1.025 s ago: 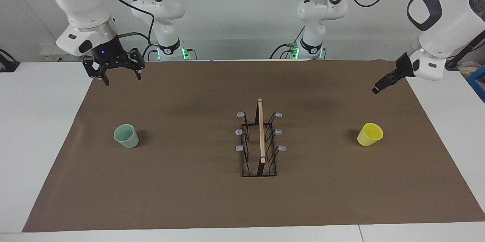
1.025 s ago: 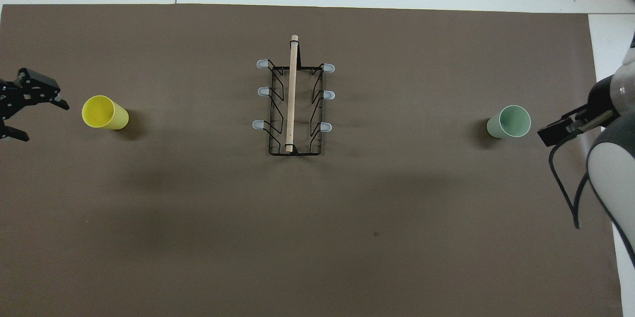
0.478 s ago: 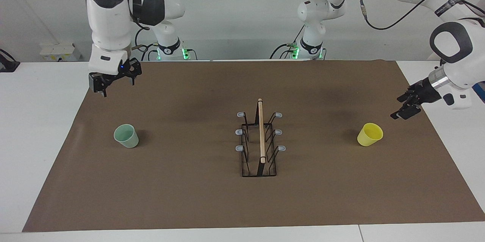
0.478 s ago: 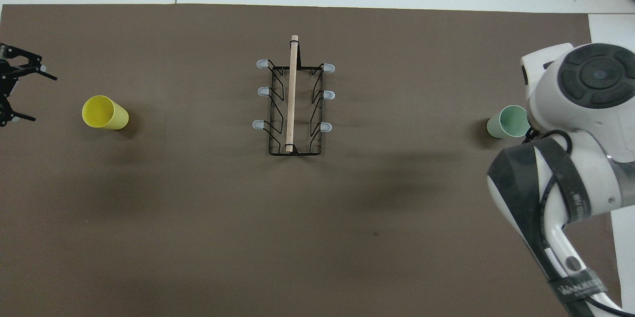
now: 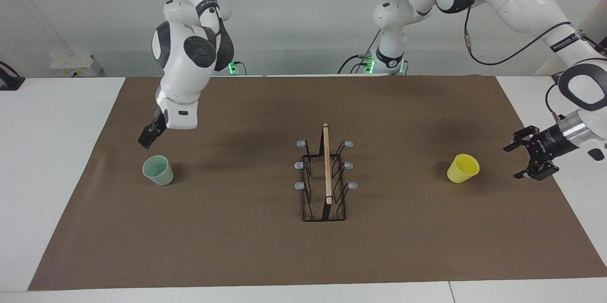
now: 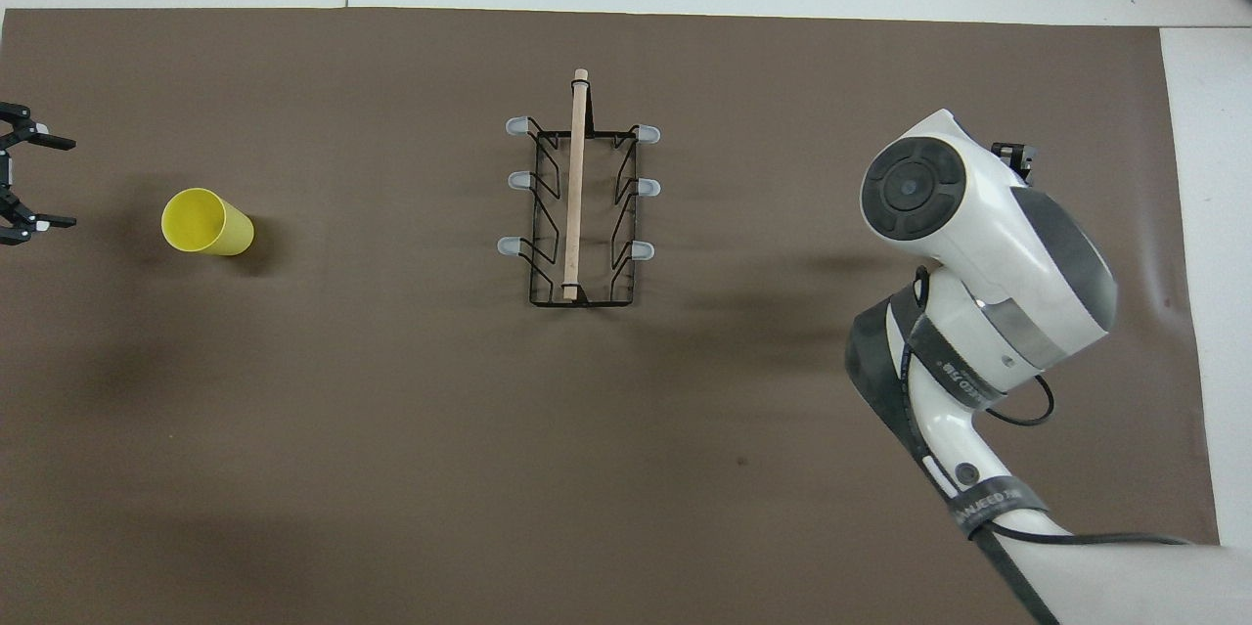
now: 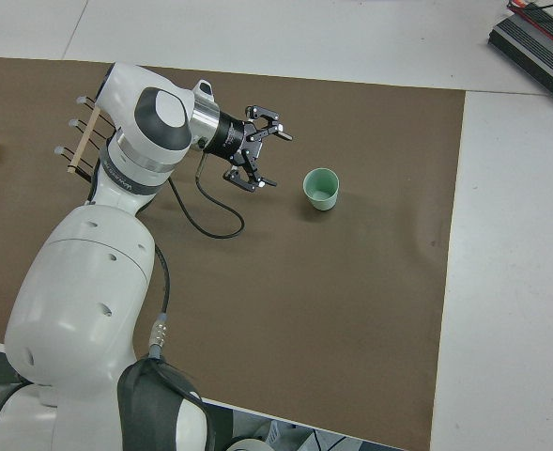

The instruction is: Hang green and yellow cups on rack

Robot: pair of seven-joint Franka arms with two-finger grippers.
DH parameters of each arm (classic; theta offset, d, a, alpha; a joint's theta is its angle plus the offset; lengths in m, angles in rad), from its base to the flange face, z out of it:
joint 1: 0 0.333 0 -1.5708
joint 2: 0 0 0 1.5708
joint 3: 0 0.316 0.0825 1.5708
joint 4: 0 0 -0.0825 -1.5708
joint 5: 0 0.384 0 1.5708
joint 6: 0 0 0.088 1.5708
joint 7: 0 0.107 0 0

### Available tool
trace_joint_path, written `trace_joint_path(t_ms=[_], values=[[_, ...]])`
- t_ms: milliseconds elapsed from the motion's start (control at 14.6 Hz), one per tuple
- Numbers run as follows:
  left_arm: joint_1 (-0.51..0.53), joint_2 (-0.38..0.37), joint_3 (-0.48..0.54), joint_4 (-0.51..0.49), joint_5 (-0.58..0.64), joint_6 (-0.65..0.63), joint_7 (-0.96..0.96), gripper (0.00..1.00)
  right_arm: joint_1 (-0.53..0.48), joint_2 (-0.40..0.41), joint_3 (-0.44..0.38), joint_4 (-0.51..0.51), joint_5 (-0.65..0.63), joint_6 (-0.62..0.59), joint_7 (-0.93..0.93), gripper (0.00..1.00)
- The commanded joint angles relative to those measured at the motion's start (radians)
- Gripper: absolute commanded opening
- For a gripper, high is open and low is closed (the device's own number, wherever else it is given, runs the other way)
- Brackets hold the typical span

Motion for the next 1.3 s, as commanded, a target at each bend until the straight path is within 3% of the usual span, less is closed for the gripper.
trace_joint_path(t_ms=[0, 205, 615, 957, 1230], values=[[-0.001, -0.030, -0.001, -0.147, -0.078, 0.067, -0.058, 1.00, -0.004, 0.013, -0.002, -0.034, -0.048, 0.057, -0.036, 1.00], [0.013, -0.089, -0.003, -0.292, -0.144, 0.132, -0.060, 1.00, -0.001, 0.018, -0.002, -0.106, -0.168, 0.114, -0.038, 1.00], [0.002, -0.118, -0.007, -0.375, -0.239, 0.178, -0.042, 1.00, 0.063, 0.174, -0.002, -0.112, -0.326, 0.065, -0.038, 1.00], [0.008, -0.170, -0.007, -0.502, -0.418, 0.179, 0.137, 1.00, 0.054, 0.202, -0.002, -0.208, -0.472, 0.103, -0.026, 1.00], [0.008, -0.213, -0.007, -0.617, -0.545, 0.179, 0.349, 1.00, -0.012, 0.199, -0.003, -0.262, -0.585, 0.153, -0.010, 1.00]])
